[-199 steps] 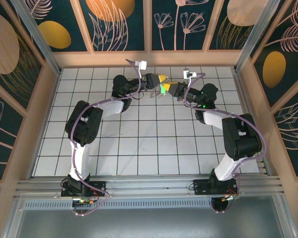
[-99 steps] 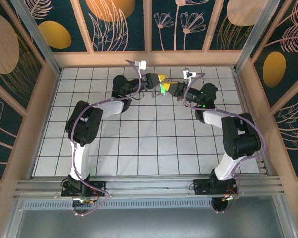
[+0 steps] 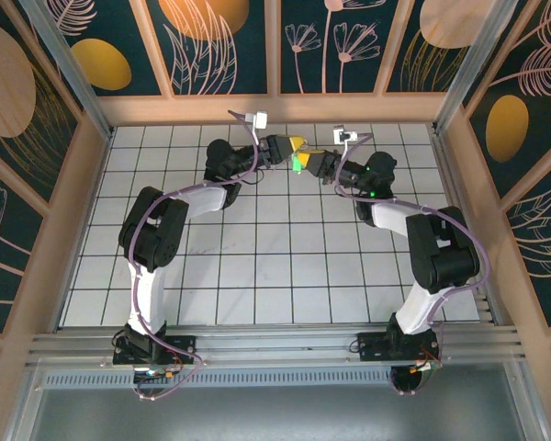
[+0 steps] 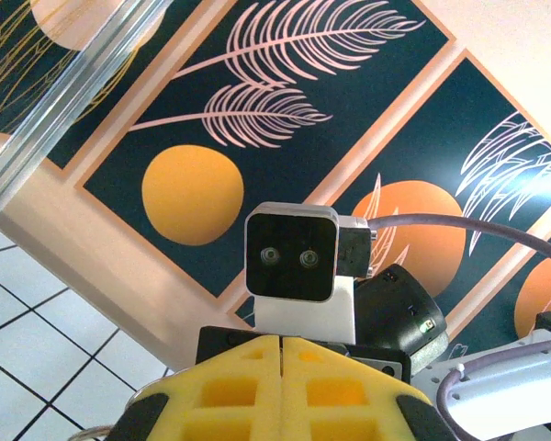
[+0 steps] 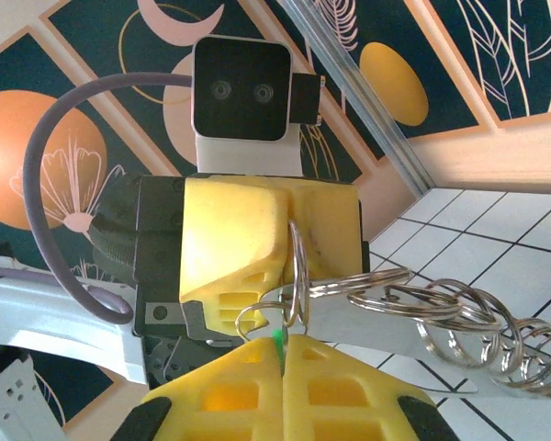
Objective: Put the keys on the keyring
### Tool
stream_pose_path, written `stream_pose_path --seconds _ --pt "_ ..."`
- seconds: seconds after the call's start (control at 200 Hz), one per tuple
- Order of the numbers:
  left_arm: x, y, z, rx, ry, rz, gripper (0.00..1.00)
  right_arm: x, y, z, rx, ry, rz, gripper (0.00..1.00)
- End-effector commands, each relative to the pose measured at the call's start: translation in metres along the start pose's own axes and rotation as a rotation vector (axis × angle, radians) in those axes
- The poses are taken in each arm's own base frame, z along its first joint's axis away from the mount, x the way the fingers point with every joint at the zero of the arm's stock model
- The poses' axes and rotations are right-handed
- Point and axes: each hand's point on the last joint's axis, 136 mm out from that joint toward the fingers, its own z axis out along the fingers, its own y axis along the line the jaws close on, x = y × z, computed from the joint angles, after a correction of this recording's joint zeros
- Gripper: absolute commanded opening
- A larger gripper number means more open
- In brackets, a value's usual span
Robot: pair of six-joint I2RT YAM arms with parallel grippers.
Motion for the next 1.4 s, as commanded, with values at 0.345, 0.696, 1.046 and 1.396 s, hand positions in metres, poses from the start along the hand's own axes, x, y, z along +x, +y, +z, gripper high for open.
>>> stream_pose_path --seconds 0.345,0.696,1.046,1.396 --pt "-0.019 -0.056 0.012 0.108 -0.039 0.136 0.00 0.011 -0.009 -0.016 0.047 0.016 0.031 0.00" --pt "-0.021 -0.061 0.013 0.083 -0.023 0.172 0.00 0.016 -0.017 -0.028 0.084 0.017 0.043 0.00" --pt "-0.019 -0.057 0.014 0.080 -0.024 0.164 0.00 0.015 -0.008 0.000 0.021 0.044 0.042 0.00" --pt "-0.015 -0.054 0.017 0.080 -0.021 0.154 0.00 0.014 -0.015 -0.010 0.053 0.026 0.056 0.00"
